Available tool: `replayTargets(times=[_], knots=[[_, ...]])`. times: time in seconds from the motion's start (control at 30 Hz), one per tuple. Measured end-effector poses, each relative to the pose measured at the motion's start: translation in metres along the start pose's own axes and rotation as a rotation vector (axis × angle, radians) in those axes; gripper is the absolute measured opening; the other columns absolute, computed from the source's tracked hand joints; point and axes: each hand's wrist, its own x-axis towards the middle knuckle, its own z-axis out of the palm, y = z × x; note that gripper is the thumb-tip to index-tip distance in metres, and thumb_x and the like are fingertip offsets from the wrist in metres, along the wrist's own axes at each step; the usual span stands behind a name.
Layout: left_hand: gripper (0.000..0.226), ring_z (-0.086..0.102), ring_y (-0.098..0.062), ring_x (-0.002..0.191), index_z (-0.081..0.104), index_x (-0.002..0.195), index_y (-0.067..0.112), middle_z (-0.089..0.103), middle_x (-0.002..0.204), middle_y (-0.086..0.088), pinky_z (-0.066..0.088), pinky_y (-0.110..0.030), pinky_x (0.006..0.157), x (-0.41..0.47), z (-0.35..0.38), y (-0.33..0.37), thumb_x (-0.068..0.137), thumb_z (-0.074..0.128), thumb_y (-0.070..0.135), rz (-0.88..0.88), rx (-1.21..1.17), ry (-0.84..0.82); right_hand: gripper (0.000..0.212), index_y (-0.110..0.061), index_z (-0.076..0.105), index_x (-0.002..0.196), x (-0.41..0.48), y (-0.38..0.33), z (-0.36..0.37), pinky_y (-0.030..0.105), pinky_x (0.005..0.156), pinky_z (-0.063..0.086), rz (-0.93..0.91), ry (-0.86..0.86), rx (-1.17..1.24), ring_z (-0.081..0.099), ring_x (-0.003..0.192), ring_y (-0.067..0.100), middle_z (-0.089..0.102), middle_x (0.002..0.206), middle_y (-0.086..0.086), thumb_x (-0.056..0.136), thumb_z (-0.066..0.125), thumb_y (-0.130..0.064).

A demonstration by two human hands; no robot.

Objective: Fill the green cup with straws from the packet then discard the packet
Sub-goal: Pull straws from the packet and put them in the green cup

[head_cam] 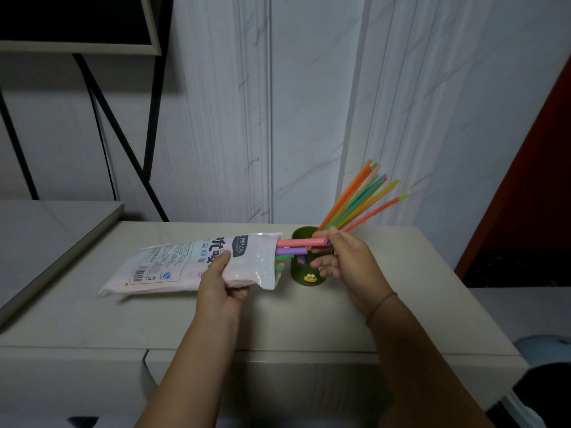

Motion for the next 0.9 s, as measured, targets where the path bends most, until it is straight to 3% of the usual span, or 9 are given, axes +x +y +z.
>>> replayTargets(times=[0.1, 0.2, 0.3, 0.43, 0.5, 0.67, 0.9], knots=[[0.05, 0.069, -0.02, 0.082, 0.052, 0.129, 0.017, 0.07, 0.096, -0.004, 0.057, -0.047, 0.067, -0.001, 0.002, -0.001, 0.084, 0.064, 0.001, 0.006, -0.01, -0.015, 0.027, -0.01, 0.064, 0.093, 0.0, 0.005, 0.006, 0.02, 0.047, 0.05, -0.018, -0.002, 0.004, 0.061, 0.051, 0.013, 0.067, 0.066, 0.01, 0.096, 0.047, -0.031], [0.047, 0.069, -0.02, 0.081, 0.053, 0.127, 0.016, 0.07, 0.095, -0.004, 0.057, -0.045, 0.065, -0.002, 0.002, -0.001, 0.084, 0.064, 0.001, -0.004, -0.009, -0.016, 0.009, -0.01, 0.067, 0.086, 0.001, 0.009, 0.007, 0.016, 0.048, 0.048, -0.069, 0.016, -0.044, 0.058, 0.049, 0.01, 0.065, 0.055, 0.001, 0.088, 0.06, -0.014], [0.044, 0.069, -0.02, 0.085, 0.052, 0.123, 0.017, 0.07, 0.101, -0.005, 0.057, -0.045, 0.066, 0.002, 0.0, 0.003, 0.084, 0.064, 0.001, 0.007, -0.031, -0.012, 0.009, -0.009, 0.069, 0.081, 0.003, 0.004, -0.002, 0.015, 0.048, 0.049, -0.061, 0.058, -0.03, 0.058, 0.045, 0.007, 0.064, 0.052, 0.001, 0.086, 0.062, -0.007], [0.021, 0.069, -0.018, 0.082, 0.057, 0.1, 0.017, 0.075, 0.072, -0.002, 0.058, -0.044, 0.067, 0.01, -0.005, 0.015, 0.085, 0.064, 0.003, 0.015, -0.052, -0.023, 0.01, -0.006, 0.069, 0.079, 0.002, -0.009, -0.027, 0.013, 0.046, 0.047, -0.082, 0.099, -0.001, 0.054, 0.044, 0.005, 0.061, 0.05, 0.0, 0.085, 0.062, -0.004], [0.019, 0.07, -0.018, 0.082, 0.057, 0.096, 0.017, 0.075, 0.068, -0.002, 0.058, -0.045, 0.066, 0.012, -0.007, 0.018, 0.085, 0.065, 0.004, 0.02, -0.067, -0.029, 0.01, -0.005, 0.069, 0.08, 0.0, -0.014, -0.036, 0.013, 0.046, 0.046, -0.088, 0.085, 0.012, 0.052, 0.045, 0.004, 0.058, 0.052, 0.0, 0.085, 0.061, -0.003], [0.033, 0.068, -0.019, 0.083, 0.055, 0.114, 0.018, 0.07, 0.095, -0.004, 0.056, -0.048, 0.067, 0.011, -0.005, 0.014, 0.085, 0.064, 0.004, 0.011, -0.001, -0.03, 0.012, -0.004, 0.068, 0.08, -0.003, -0.017, -0.039, 0.013, 0.045, 0.042, -0.113, 0.031, 0.011, 0.048, 0.048, 0.005, 0.054, 0.053, 0.001, 0.086, 0.058, 0.0], [0.032, 0.071, -0.019, 0.071, 0.057, 0.113, 0.014, 0.073, 0.087, -0.005, 0.059, -0.042, 0.059, 0.004, 0.0, -0.001, 0.085, 0.063, 0.001, -0.012, 0.063, -0.06, 0.004, -0.004, 0.064, 0.087, 0.002, -0.006, -0.012, 0.015, 0.046, 0.044, -0.043, -0.023, 0.361, 0.05, 0.05, 0.005, 0.055, 0.06, 0.0, 0.086, 0.06, -0.004]])
